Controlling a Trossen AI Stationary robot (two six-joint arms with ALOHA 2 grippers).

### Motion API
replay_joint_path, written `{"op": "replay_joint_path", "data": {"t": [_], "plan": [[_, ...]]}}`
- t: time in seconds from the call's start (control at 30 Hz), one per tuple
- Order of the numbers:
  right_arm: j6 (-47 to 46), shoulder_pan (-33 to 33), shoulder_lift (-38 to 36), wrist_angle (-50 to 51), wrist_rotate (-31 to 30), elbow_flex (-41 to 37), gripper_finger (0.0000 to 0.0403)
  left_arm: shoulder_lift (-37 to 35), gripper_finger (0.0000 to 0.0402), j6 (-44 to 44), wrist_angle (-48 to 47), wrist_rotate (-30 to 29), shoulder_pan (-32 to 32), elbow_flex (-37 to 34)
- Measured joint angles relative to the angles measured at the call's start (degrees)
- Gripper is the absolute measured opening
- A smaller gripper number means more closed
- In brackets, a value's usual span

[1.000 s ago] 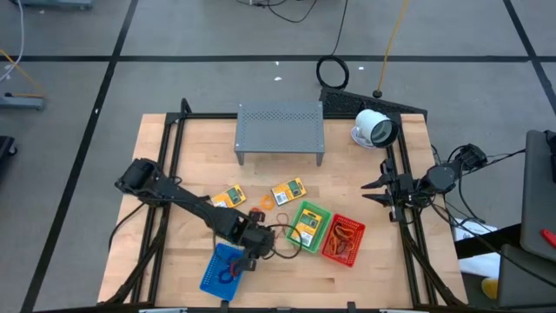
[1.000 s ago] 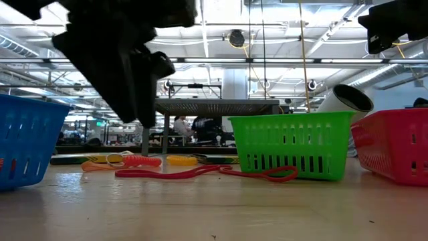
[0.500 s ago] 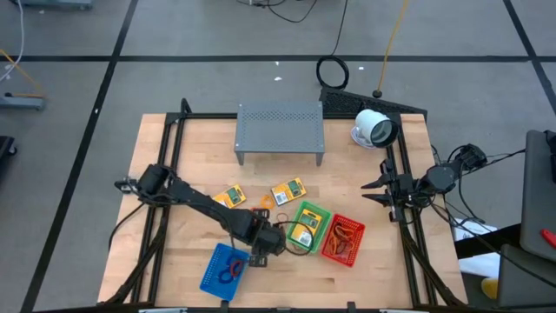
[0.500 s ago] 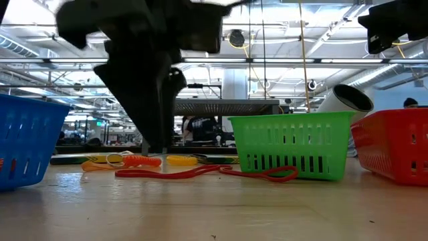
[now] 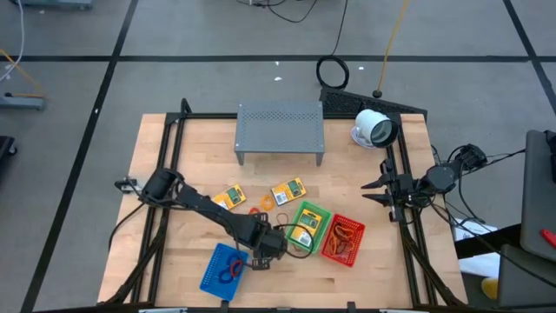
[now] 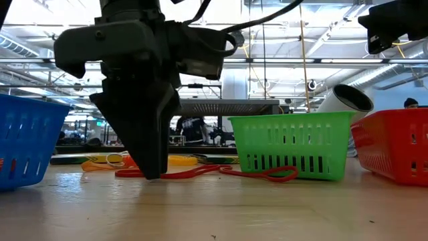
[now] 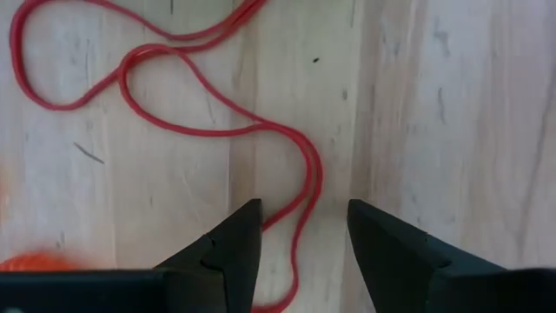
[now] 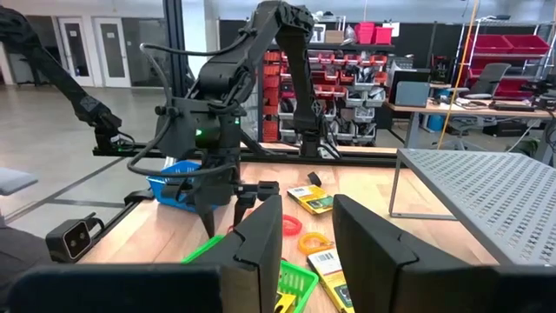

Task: Pick & Place Office Desk Supplies
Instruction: Put the red rubber band into the red bin

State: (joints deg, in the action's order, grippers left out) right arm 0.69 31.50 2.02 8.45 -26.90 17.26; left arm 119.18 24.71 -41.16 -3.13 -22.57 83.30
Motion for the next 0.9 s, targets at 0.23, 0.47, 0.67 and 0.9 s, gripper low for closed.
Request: {"op": "replay_joint_path", "data": {"t": [0.23,0.47,0.67,0.9], "plan": [[0.0,0.0,0.0,0.0,0.0,0.0,0.0096,1.0,0.0182,1.1,-0.7,-0.1,0.0,0.3],[0.0,0.0,0.0,0.0,0.0,0.0,0.0094,2.0,0.0182,0.5,-0.9,-0.2,0.0,0.2],[0.0,0.0,0.0,0.0,0.0,0.0,0.0095,2.1,0.0172,-1.7,-0.9,2.8,0.1,0.1],[0.0,0.0,0.0,0.0,0.0,0.0,0.0096,2.2,0.008,-1.9,-1.0,2.4,0.2,0.0]]}}
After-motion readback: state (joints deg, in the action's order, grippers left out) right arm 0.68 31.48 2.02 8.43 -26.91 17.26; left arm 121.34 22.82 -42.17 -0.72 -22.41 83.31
